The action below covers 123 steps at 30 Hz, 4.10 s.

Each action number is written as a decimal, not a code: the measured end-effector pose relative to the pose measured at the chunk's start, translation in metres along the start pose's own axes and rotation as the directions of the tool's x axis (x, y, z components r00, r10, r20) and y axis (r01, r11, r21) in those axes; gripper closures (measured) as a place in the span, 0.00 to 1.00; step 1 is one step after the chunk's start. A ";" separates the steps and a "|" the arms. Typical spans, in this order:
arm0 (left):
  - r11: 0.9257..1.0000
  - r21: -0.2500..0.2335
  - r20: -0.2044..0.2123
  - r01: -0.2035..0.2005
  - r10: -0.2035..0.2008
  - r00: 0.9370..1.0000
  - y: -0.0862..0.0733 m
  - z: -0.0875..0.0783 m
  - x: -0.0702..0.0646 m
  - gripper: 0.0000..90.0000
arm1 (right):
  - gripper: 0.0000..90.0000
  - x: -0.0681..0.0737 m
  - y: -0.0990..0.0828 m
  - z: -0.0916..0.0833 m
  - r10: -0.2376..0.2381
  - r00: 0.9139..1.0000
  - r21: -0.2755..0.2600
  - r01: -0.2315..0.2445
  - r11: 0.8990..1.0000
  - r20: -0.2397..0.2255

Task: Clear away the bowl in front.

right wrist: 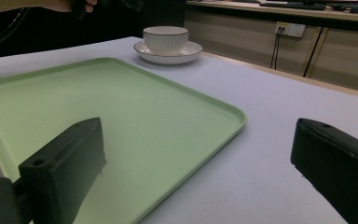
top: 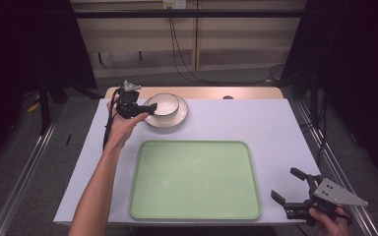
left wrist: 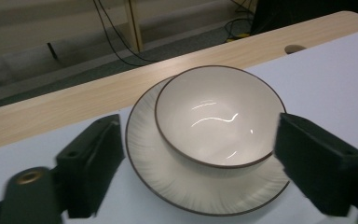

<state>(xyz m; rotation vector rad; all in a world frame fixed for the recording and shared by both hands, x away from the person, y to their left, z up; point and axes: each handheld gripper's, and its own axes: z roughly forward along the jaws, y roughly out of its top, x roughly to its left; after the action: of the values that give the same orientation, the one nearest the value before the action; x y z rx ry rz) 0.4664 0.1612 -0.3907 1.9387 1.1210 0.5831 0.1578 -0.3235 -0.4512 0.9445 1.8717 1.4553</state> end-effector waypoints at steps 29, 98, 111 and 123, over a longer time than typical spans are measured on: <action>0.973 0.224 -0.026 0.058 -0.053 0.998 0.002 0.057 0.016 0.42 | 0.04 0.000 -0.003 0.000 0.020 0.999 0.007 -0.020 1.000 -0.027; 0.885 0.312 0.024 0.345 -0.371 0.928 -0.002 0.095 0.029 0.92 | 0.03 -0.001 -0.004 -0.001 0.020 0.999 0.010 -0.019 1.000 -0.032; 0.883 0.301 0.012 0.361 -0.383 0.924 0.004 0.090 0.026 0.92 | 0.03 -0.001 -0.004 -0.001 0.023 0.999 0.010 -0.023 1.000 -0.026; 0.897 0.273 0.019 0.349 -0.368 0.930 0.014 0.075 0.021 0.92 | 0.03 0.000 -0.004 0.000 0.023 0.999 0.009 -0.022 1.000 -0.033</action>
<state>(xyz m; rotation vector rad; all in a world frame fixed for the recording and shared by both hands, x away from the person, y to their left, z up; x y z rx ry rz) 0.5370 0.1448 -0.4216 1.8849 1.5294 0.1669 0.1568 -0.3244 -0.4549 0.9541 1.8986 1.4854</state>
